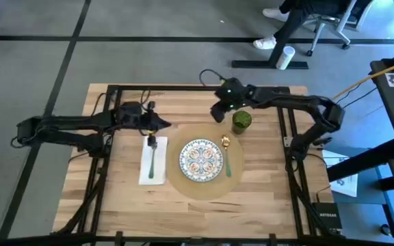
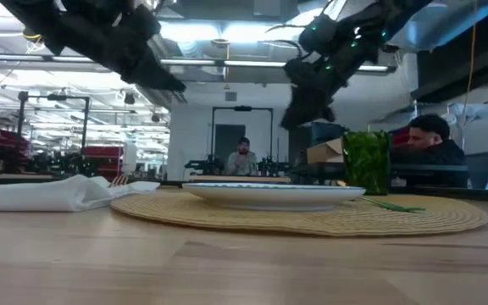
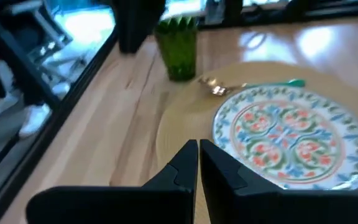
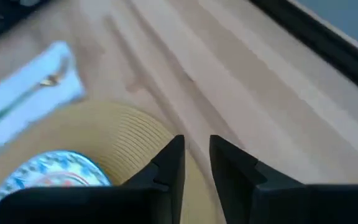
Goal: Set table place
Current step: Put the gold table knife to the right of the green spoon on the brown place mat
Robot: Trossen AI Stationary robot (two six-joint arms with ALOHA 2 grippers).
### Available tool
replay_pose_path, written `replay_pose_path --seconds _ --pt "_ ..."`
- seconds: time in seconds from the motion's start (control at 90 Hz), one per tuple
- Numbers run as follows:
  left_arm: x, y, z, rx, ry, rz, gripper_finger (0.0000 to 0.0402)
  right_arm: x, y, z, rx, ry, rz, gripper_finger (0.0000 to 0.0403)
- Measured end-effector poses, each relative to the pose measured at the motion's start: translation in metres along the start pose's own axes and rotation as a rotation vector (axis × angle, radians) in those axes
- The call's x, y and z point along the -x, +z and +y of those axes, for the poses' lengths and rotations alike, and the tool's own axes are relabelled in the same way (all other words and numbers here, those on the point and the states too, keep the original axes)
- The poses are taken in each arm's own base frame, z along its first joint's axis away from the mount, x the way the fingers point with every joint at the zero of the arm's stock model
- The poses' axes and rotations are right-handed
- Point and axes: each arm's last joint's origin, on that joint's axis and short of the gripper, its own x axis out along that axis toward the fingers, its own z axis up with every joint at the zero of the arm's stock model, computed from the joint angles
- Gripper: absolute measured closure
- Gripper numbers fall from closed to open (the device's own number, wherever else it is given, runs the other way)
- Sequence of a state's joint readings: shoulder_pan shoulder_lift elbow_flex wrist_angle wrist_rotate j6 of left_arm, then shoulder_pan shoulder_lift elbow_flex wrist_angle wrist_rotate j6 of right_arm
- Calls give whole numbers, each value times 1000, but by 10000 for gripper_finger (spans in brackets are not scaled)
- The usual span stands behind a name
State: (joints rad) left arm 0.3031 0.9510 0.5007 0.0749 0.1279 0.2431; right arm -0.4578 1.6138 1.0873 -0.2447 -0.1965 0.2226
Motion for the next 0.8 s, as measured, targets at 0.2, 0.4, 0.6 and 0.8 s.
replay_pose_path --seconds 0.2,0.4,0.6,0.8 --pt "17 -5 -4 -14 -2 -79 402 -26 19 6 33 16 16 340" --pt "25 -21 1 22 51 -76 402 -44 40 27 150 50 10 340" --pt "28 -32 16 128 164 -20 402 -59 55 37 206 61 31 340" --pt "34 -45 34 286 460 88 402 -69 59 36 204 58 42 340"
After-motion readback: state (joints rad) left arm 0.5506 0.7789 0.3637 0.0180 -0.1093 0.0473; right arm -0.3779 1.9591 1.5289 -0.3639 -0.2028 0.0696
